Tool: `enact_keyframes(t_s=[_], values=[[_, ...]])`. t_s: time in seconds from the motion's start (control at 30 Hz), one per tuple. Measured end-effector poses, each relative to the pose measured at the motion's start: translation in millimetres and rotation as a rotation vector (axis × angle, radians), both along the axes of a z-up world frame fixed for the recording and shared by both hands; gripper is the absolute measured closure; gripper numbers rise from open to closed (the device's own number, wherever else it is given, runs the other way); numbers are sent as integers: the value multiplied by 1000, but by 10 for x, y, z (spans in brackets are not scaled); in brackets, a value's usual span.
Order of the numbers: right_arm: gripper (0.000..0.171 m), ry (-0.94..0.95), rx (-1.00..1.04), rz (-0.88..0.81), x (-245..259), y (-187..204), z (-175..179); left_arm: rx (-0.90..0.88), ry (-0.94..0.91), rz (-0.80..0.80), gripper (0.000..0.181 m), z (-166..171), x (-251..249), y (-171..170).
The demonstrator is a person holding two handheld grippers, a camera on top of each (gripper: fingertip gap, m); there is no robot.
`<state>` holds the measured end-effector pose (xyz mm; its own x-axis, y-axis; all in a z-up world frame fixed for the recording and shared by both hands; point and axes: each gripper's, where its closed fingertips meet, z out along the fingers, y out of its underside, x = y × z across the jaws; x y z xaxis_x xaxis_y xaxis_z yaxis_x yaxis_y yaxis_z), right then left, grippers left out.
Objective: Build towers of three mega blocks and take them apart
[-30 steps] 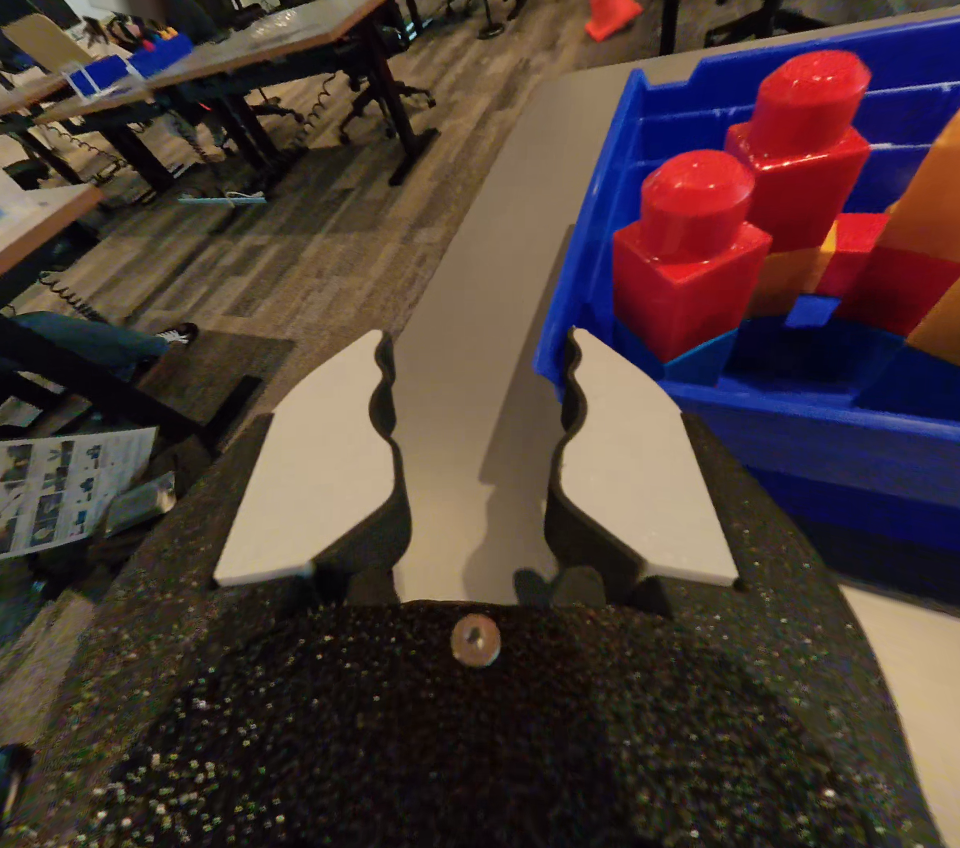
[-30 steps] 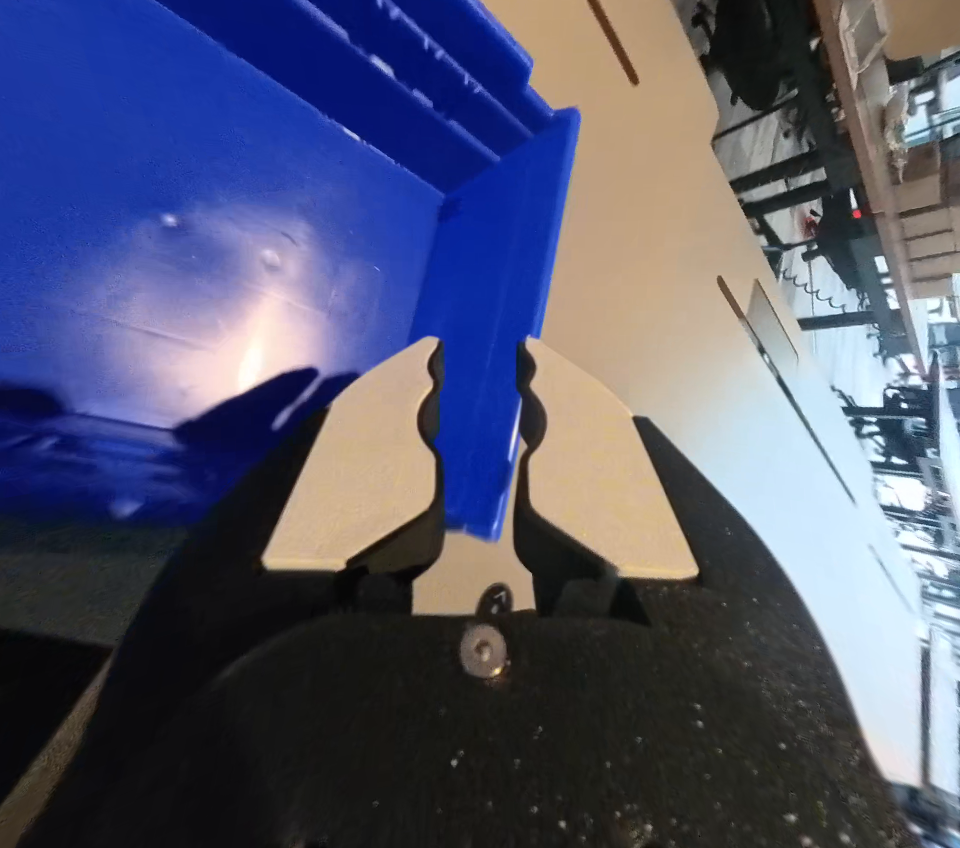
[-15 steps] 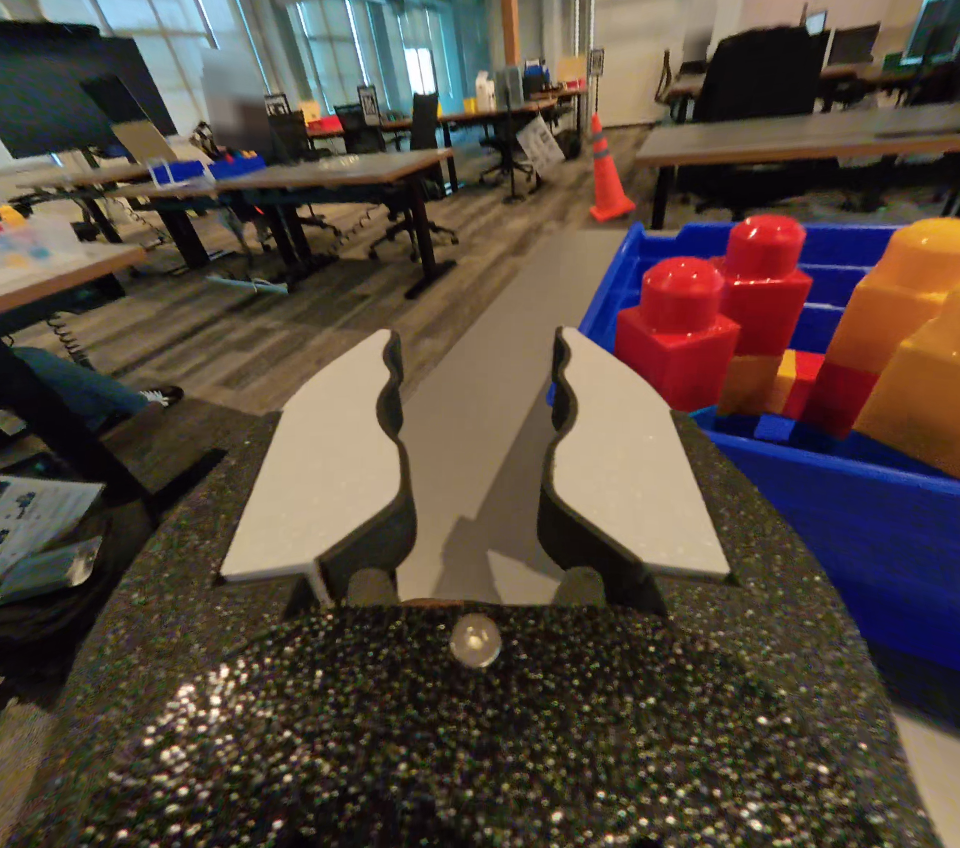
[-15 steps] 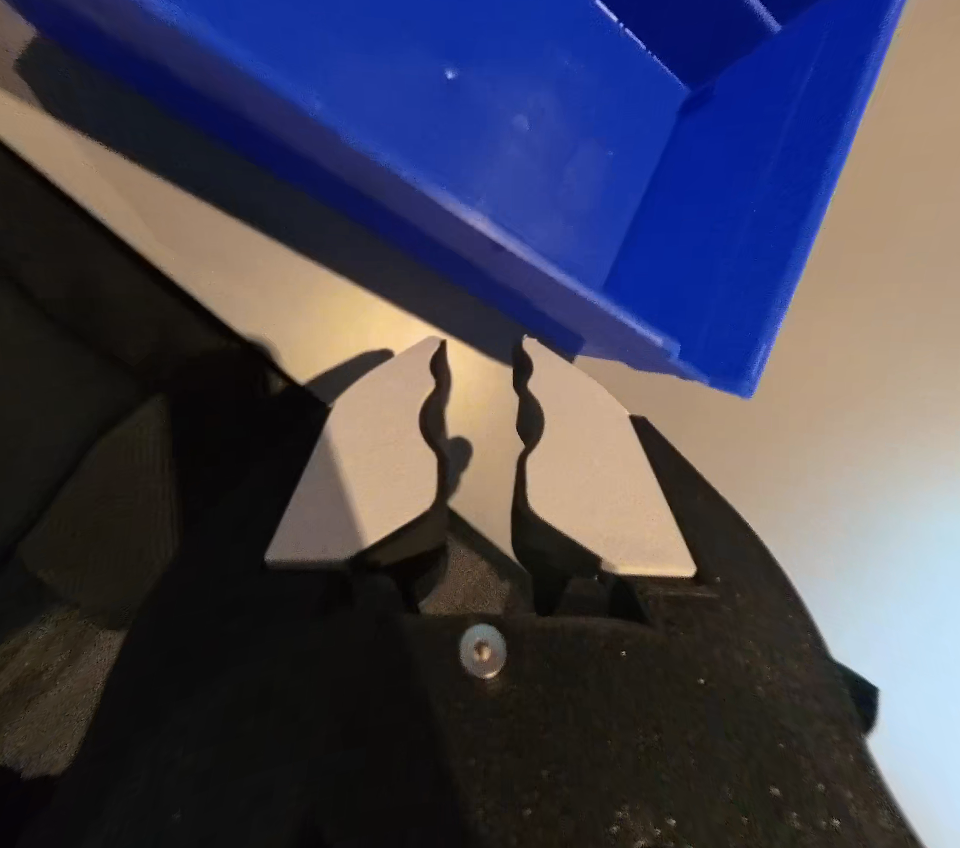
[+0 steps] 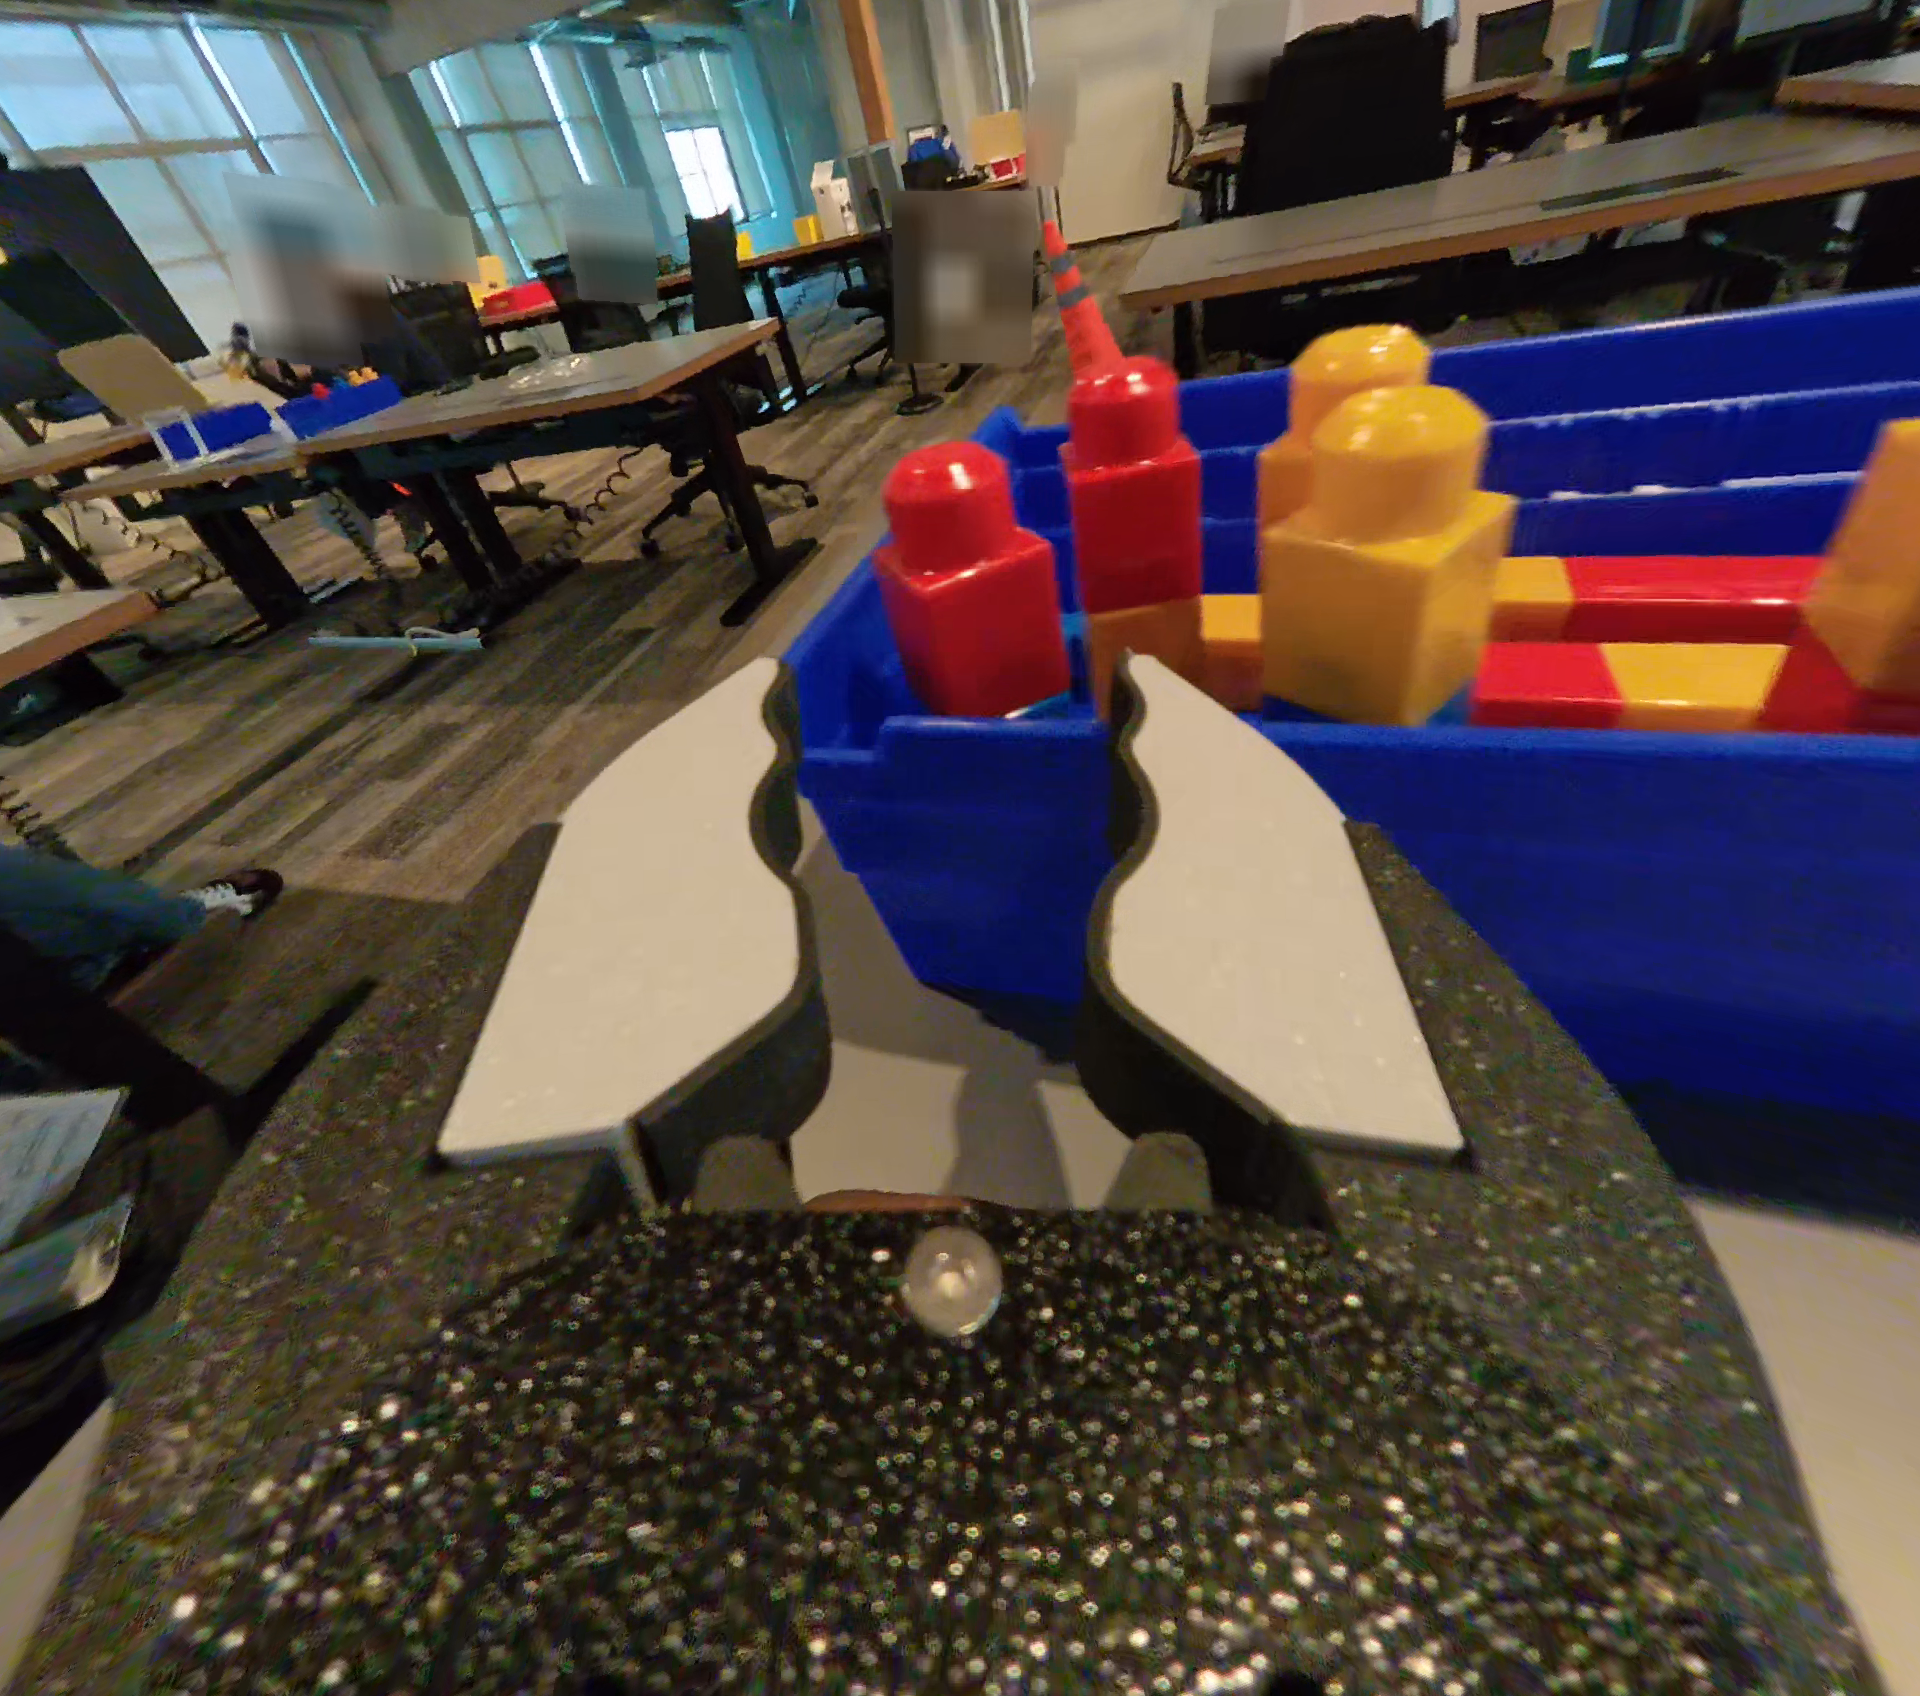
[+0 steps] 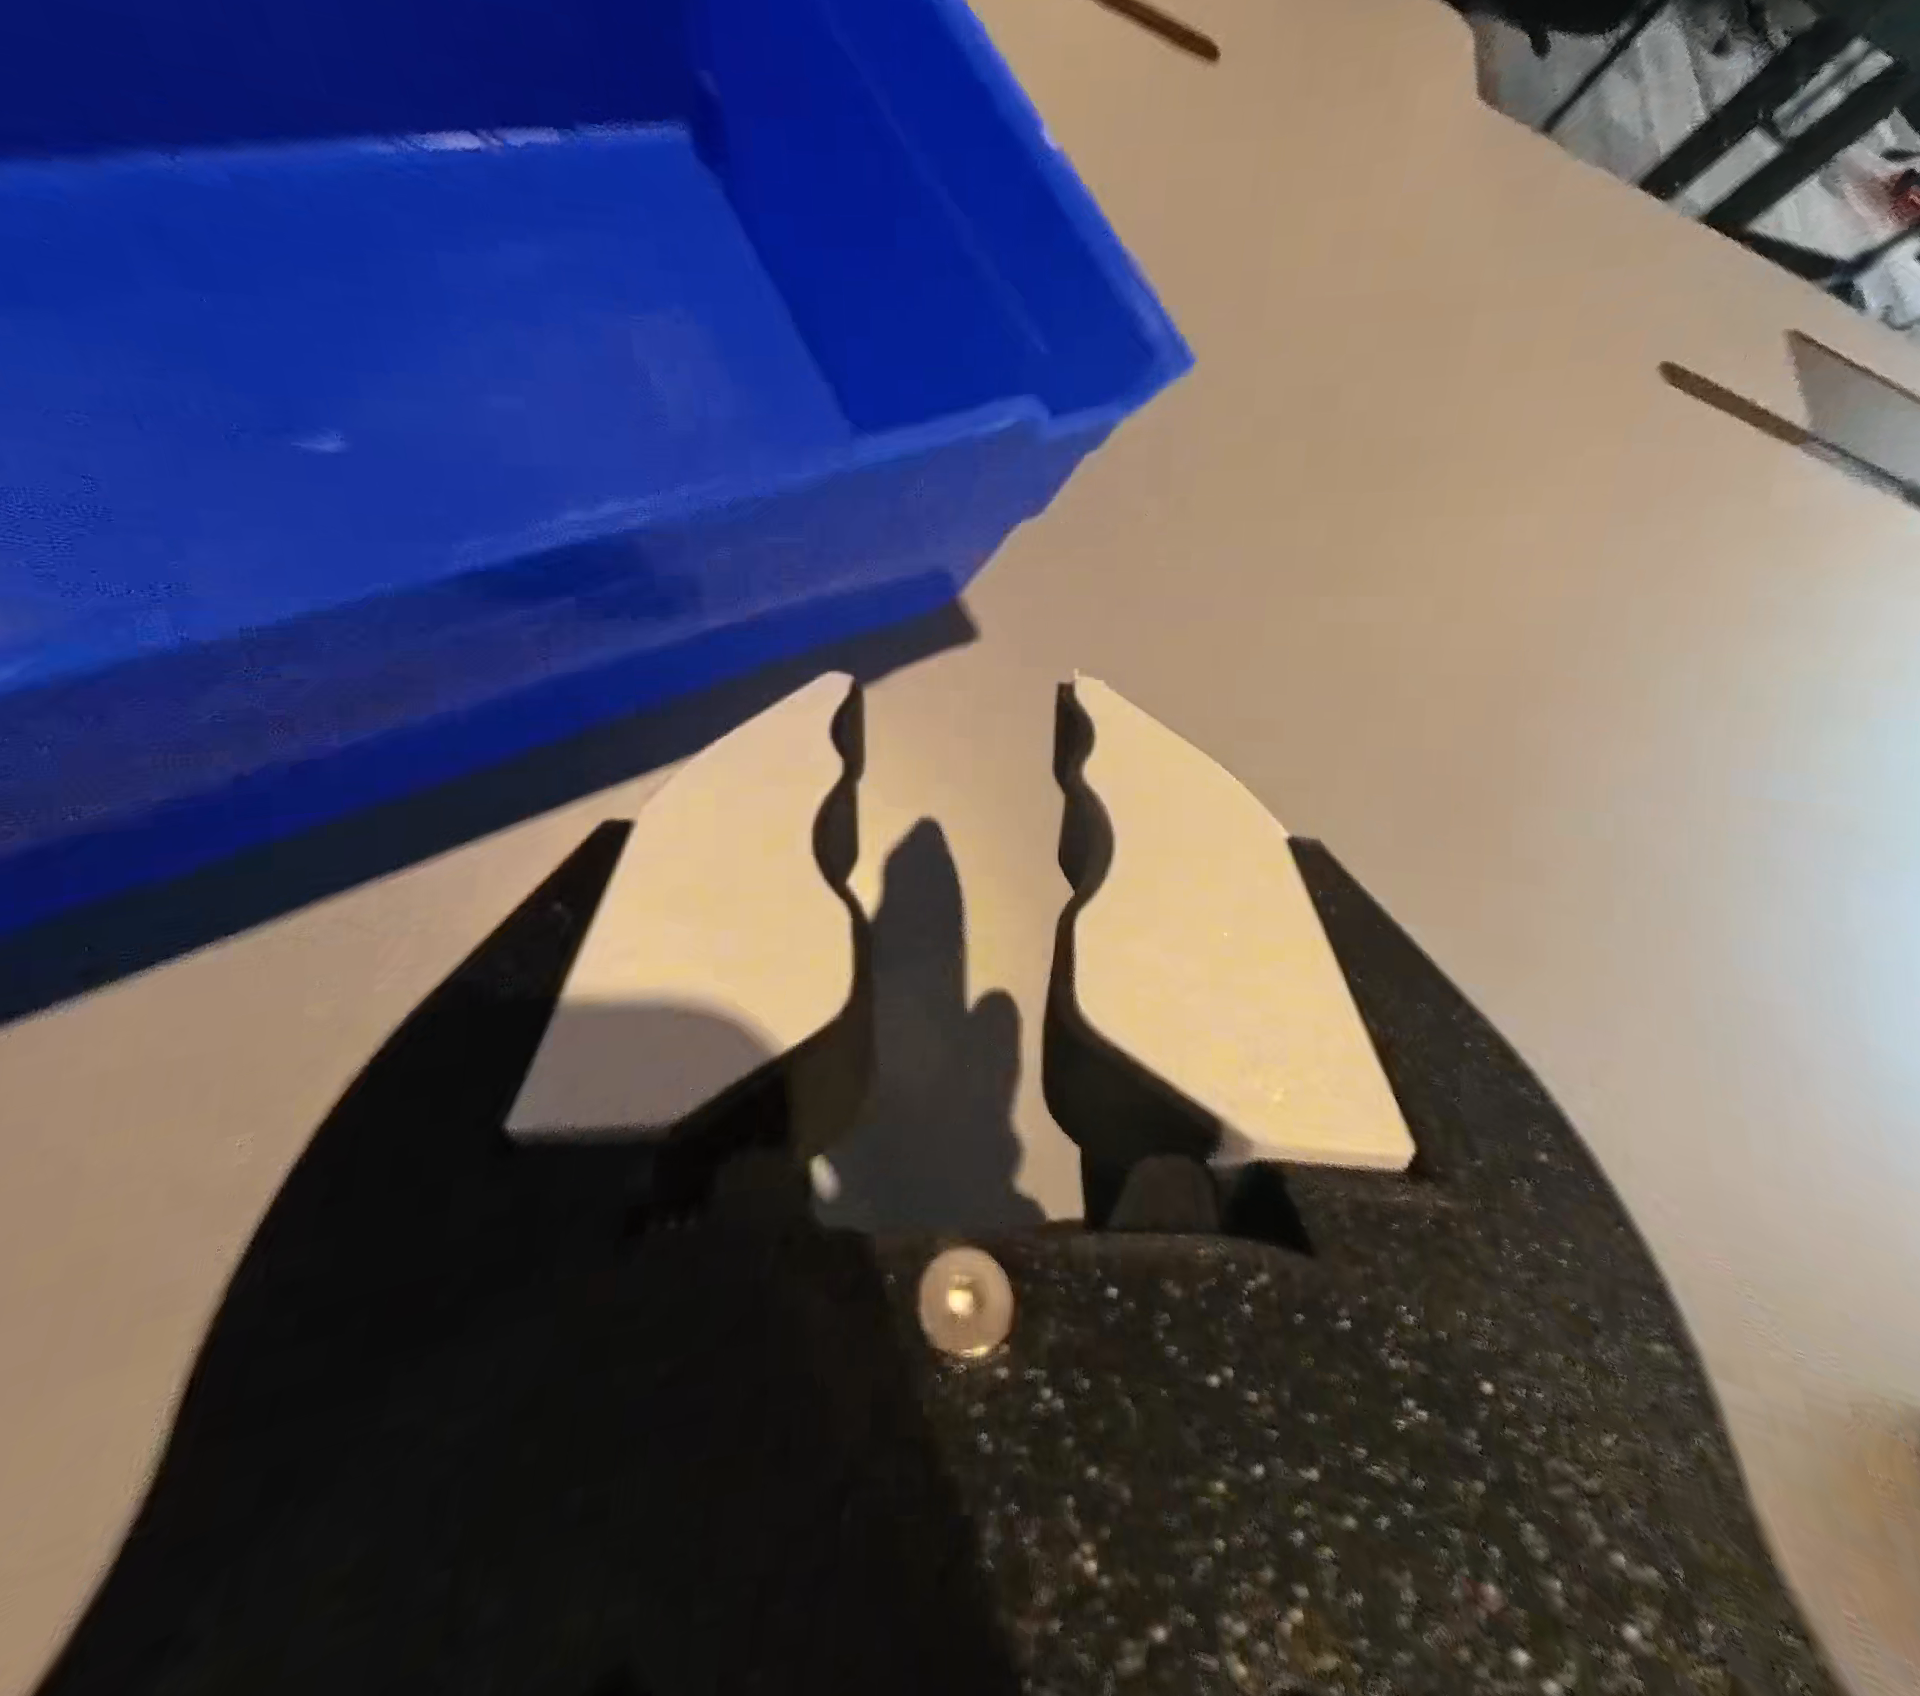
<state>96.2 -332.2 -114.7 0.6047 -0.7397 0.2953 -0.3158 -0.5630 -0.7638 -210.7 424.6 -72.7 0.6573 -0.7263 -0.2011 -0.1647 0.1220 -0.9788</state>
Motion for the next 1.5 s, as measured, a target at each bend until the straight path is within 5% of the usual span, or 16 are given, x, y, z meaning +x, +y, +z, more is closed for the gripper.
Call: enact_keyframes(t_s=[0.2, 0.33, 0.5, 0.57, 0.87, 1.1, 1.27, 1.4, 1.5], values=[[140, -55, 172, 115, -685, -88, -63, 104, -49, -57, 126, 167, 130, -550], [143, -36, 216, 139, -751, -123, -213, 215, -87, -221, 135, 450, 485, -1230], [148, -25, 231, 132, -652, -69, -238, 302, 172, -351, 135, 157, 987, -1895], [146, 2, 208, 137, -625, -32, -286, 309, 323, -277, 136, -65, 1040, -1843], [146, 15, 153, 127, -593, -15, -359, 324, 471, -66, 134, -53, 716, -1364], [146, 22, 158, 124, -584, -22, -364, 58, 506, -100, 129, -120, 146, -790], [146, 18, 145, 128, -585, -14, -375, -3, 503, 200, 138, -45, -478, -231], [146, 25, 137, 127, -577, -10, -389, 66, 281, -10, 138, 322, 8, -701], [146, 29, 129, 129, -574, -4, -401, -27, 215, -262, 132, 215, 639, -1335]])
